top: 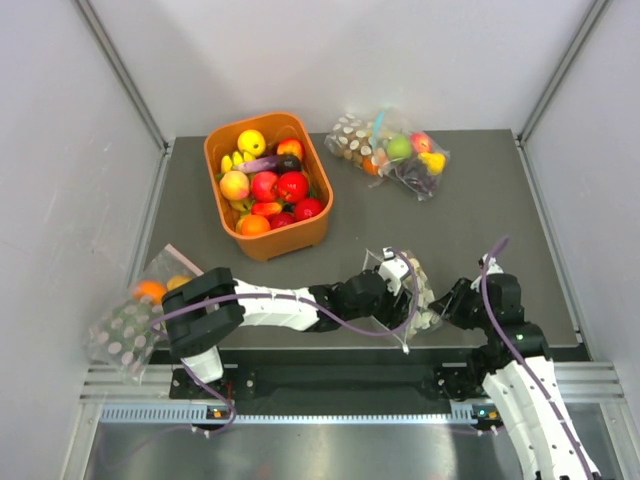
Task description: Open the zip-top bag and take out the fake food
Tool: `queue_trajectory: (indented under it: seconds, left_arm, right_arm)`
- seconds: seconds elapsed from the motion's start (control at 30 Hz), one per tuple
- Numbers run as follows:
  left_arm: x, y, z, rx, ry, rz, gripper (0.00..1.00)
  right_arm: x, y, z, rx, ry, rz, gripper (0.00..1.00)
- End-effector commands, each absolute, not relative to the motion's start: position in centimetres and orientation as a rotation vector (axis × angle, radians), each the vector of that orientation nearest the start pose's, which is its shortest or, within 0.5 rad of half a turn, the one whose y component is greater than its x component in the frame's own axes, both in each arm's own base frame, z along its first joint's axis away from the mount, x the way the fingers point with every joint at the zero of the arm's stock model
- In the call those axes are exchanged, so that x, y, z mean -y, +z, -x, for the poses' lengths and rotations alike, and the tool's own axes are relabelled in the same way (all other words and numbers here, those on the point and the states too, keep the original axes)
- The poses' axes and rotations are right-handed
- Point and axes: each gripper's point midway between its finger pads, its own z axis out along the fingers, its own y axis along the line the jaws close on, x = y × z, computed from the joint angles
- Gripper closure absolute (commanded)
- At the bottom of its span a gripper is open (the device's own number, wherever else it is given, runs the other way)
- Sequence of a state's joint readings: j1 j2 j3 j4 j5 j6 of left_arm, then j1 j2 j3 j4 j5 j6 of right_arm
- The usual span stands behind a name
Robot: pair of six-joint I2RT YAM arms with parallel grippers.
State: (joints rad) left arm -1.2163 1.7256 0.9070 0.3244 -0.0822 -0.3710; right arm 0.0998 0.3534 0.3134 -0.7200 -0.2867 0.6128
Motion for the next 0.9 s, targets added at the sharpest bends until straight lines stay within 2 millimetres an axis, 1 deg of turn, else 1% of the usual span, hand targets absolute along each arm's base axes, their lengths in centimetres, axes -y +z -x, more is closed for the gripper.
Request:
queue_trajectory:
  seconds: [0.0,0.03,0.07,0.13,0.27,0.33,0.47,0.6,0.63,0.67,0.7,0.8,0.87]
  left_arm:
    - [45.9,10.9,-16.0,-1.927,-0.988,-0.807,0.35]
    - [46.0,10.9,-16.0,-1.924,-0.994,-0.809,0.35]
    - [46.1,10.9,-15.8,-1.923,-1.004,-0.814,0.35]
    - [46.1,10.6,-15.7,-1.929,-1.008,-0.818,0.35]
    - [46.3,9.6,-15.3,-1.951,-1.035,-0.824,0.34]
    - [46.3,9.0,-15.3,-1.960,-1.029,-0.819,0.34]
    - [46.0,7.4,-15.7,-2.001,-0.978,-0.815,0.34]
    - [45.6,5.8,-16.0,-2.033,-0.920,-0.835,0.33]
    - [45.7,5.6,-16.0,-2.034,-0.913,-0.840,0.32]
    - [45.6,5.1,-16.0,-2.042,-0.905,-0.851,0.24]
    - [45.7,5.0,-16.0,-2.041,-0.905,-0.854,0.20]
    - [46.0,4.5,-16.2,-2.044,-0.896,-0.859,0.15]
    - [46.2,4.2,-16.4,-2.042,-0.887,-0.859,0.14]
  right_arm:
    - [-9.5,6.8,-16.2,-2.342,0.725,-0.422,0.69]
    - [-9.6,6.8,-16.3,-2.338,0.733,-0.418,0.79]
    - [-9.6,6.6,-16.3,-2.341,0.733,-0.421,0.87]
    - [-9.7,6.5,-16.3,-2.339,0.734,-0.425,1.00]
    - [-9.4,6.6,-16.6,-2.309,0.721,-0.439,1.00]
    - [-9.4,6.6,-16.7,-2.305,0.721,-0.440,1.00]
    - [-9.4,6.4,-16.6,-2.310,0.726,-0.441,1.00]
    - [-9.5,6.5,-16.7,-2.298,0.732,-0.436,1.00]
    - [-9.6,6.5,-16.7,-2.297,0.736,-0.434,1.00]
    - [-9.6,6.4,-16.7,-2.299,0.738,-0.436,1.00]
    - [-9.7,6.6,-16.8,-2.294,0.744,-0.431,1.00]
    - [-9.8,6.5,-16.8,-2.298,0.751,-0.429,1.00]
    - [-9.8,6.5,-16.8,-2.296,0.752,-0.430,1.00]
